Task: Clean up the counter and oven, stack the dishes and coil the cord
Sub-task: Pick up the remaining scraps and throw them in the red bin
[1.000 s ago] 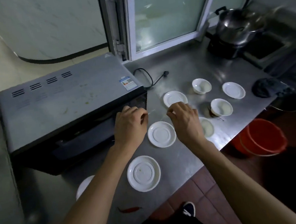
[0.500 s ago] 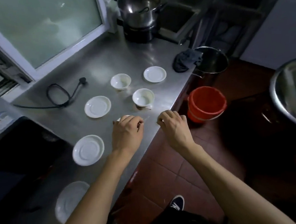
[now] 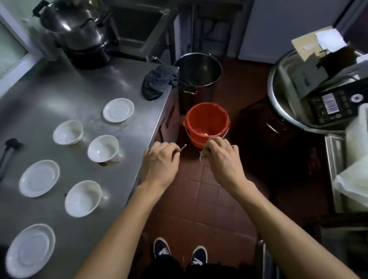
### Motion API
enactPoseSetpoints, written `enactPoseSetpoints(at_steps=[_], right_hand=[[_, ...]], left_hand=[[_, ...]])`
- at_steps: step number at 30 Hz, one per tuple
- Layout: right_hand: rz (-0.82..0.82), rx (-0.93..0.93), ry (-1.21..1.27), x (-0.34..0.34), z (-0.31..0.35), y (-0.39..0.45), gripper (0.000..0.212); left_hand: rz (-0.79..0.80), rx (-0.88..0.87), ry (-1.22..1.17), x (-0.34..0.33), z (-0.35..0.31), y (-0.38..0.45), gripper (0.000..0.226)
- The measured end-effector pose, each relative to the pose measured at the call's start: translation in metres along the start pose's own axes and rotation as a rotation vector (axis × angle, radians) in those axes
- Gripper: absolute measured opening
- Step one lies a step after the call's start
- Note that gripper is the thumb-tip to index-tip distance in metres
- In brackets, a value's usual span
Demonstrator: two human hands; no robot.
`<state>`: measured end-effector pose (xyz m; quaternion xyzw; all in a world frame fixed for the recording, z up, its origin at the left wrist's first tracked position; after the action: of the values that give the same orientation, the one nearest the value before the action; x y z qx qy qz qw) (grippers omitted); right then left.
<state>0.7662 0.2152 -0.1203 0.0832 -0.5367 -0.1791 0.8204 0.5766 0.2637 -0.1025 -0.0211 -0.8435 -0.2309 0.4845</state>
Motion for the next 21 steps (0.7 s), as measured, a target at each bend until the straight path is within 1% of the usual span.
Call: enactPoseSetpoints(at_steps=[5,11,15,18,21], right_hand=[[-0.004,-0.080,-0.067,0.000,-0.039,0.017,0.006],[0.012,-0.103,-0.165,-0.025,-0.072,0.066,0.008],[0.064,-0.134,-0.210,-0.045,-0.083,0.109,0.007],[0.085,-0.124,-0.225,-0.059,-0.086,0.140,0.005],[0.062,-0.139,-0.207,-0.069,-0.084,0.170,0.013]], left_hand=[[0.079,-0.052,-0.052,-0.045,-0.014,0.032,0.001],[0.133,-0.037,-0.072,-0.095,0.000,0.085,0.003],[0.169,-0.021,-0.103,-0.122,0.014,0.135,0.003],[0.155,-0.038,-0.131,-0.136,0.023,0.170,0.007],[0.194,-0.034,-0.143,-0.149,0.032,0.200,0.004]])
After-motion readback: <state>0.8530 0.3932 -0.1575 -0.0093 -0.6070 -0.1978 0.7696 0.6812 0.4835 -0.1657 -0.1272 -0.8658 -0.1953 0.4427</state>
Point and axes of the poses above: each hand's wrist, its own y-axis towards the middle knuckle, its own x-axis out of the back of the hand, z = x × y, the point moved 1 cm from there along y, towards the middle knuckle, and after that the axes turned 9 degrees about -z, right-handed, at the moved point
